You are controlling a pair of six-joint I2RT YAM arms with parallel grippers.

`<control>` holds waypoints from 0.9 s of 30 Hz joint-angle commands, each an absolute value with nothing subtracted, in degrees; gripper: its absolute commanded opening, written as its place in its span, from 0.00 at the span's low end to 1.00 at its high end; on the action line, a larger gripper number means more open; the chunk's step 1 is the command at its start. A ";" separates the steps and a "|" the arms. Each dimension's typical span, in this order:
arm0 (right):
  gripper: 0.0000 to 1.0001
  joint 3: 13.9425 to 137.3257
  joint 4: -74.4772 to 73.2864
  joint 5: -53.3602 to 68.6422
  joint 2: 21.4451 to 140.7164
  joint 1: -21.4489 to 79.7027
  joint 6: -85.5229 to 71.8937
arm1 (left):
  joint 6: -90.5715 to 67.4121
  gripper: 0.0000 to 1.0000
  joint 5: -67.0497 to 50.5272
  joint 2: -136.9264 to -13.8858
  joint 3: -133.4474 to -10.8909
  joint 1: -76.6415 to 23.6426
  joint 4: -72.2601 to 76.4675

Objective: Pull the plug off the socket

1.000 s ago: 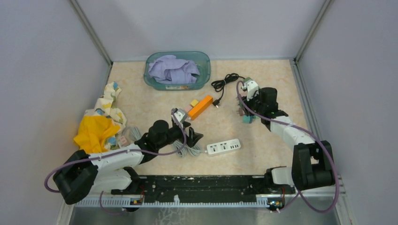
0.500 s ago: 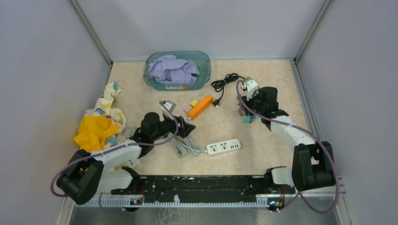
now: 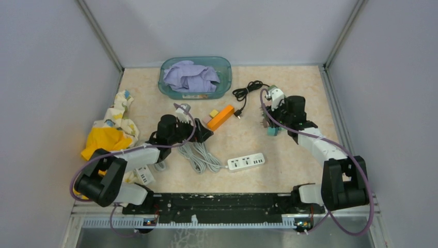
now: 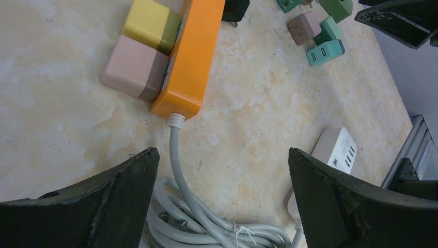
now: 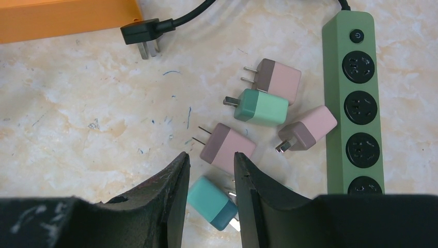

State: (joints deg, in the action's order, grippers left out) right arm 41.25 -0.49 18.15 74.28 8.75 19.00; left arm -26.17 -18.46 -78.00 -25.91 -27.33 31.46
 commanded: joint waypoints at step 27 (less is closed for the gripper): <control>0.37 43.95 1.05 19.32 71.54 8.31 19.42 | -21.11 0.43 -35.61 -102.50 -41.61 -21.80 21.19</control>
State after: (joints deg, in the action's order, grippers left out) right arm 41.25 -0.51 18.33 73.87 8.75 19.03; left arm -22.76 -34.41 -100.88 -40.21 -22.00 23.73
